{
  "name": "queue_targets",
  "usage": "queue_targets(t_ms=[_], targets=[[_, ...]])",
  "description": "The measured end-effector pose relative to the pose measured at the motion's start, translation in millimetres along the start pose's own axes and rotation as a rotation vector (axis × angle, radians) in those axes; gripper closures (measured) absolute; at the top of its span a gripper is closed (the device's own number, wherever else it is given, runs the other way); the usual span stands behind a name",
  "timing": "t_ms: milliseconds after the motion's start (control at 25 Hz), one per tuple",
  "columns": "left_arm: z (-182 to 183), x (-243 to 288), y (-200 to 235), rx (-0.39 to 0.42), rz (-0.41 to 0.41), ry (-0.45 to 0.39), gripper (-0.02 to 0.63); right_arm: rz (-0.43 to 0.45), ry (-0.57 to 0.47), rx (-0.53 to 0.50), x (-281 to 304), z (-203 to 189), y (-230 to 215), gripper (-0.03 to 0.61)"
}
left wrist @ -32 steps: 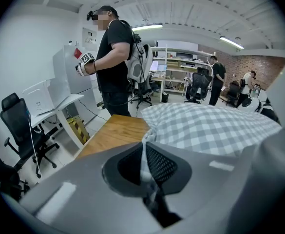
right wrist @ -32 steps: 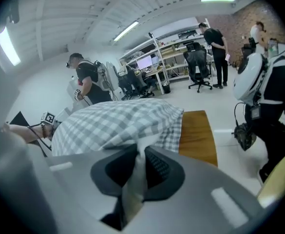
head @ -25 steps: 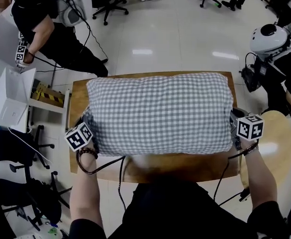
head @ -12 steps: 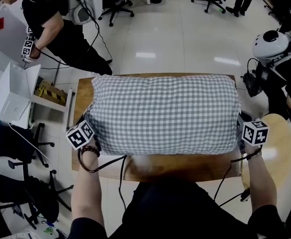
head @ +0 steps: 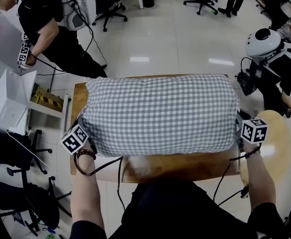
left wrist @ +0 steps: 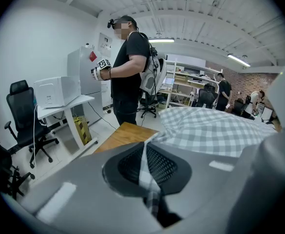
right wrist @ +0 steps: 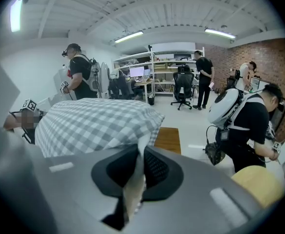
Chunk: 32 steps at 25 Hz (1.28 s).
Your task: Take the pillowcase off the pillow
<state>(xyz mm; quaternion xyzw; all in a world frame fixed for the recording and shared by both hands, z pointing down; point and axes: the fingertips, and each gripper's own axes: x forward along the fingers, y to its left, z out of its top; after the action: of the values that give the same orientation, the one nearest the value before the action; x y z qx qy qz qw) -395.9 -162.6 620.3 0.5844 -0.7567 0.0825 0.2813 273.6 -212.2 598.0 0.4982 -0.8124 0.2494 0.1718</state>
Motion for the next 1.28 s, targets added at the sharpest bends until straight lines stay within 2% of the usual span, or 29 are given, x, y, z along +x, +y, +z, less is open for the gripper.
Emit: queue_targets(t_ms=[240, 440, 680, 1280], targets=[[5.3, -6.9, 14.7, -0.02, 0.002, -0.005, 0.609, -0.035, -0.012, 0.013, -12.7, 2.2, -0.1, 0.558], [23.4, -6.7, 45.0, -0.045, 0.003, -0.011, 0.609, -0.057, -0.007, 0.009, -1.5, 3.7, 19.3, 0.558], [41.7, -18.4, 62.7, -0.073, -0.002, -0.008, 0.609, -0.088, -0.004, 0.006, -19.6, 13.9, 34.5, 0.56], [25.2, -21.3, 38.5, -0.075, 0.039, -0.006, 0.609, -0.138, -0.013, 0.051, -46.9, 12.2, -34.2, 0.56]])
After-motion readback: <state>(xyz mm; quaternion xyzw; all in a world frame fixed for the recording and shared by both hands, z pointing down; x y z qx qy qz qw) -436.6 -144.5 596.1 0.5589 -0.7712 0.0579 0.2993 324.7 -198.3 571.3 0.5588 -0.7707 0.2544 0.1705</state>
